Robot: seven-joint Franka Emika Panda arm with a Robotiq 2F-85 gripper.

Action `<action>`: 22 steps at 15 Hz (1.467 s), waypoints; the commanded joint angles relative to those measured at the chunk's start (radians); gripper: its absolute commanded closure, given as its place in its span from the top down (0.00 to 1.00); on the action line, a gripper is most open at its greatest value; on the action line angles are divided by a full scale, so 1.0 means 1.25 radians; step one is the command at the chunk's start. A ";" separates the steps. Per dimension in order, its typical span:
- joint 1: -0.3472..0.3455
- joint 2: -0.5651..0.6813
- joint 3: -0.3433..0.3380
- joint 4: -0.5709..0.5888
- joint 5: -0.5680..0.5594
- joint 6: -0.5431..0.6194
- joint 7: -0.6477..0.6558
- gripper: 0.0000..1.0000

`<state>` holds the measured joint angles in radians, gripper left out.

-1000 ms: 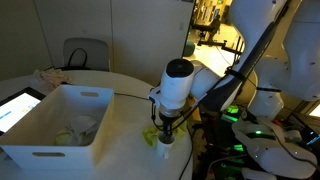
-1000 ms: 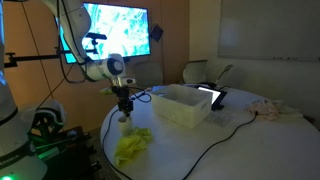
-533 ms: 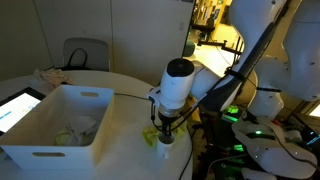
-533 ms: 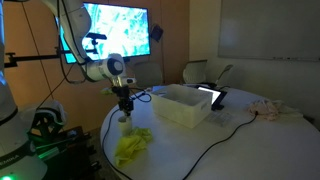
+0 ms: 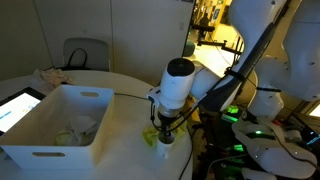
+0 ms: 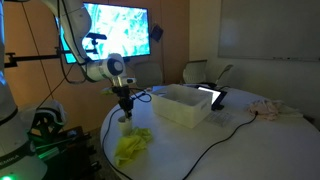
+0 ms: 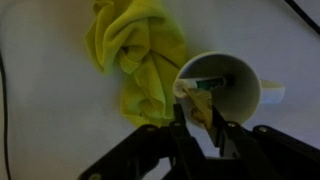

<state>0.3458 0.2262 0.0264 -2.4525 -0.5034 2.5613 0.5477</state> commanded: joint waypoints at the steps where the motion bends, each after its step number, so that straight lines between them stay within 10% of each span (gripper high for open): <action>1: -0.014 -0.016 0.007 -0.012 -0.010 0.023 0.009 0.62; 6: -0.018 -0.035 0.005 -0.023 -0.006 0.032 0.008 0.98; 22: -0.156 -0.187 0.004 -0.158 -0.006 0.045 0.099 1.00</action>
<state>0.1896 0.0298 0.0216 -2.6059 -0.5034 2.5936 0.6367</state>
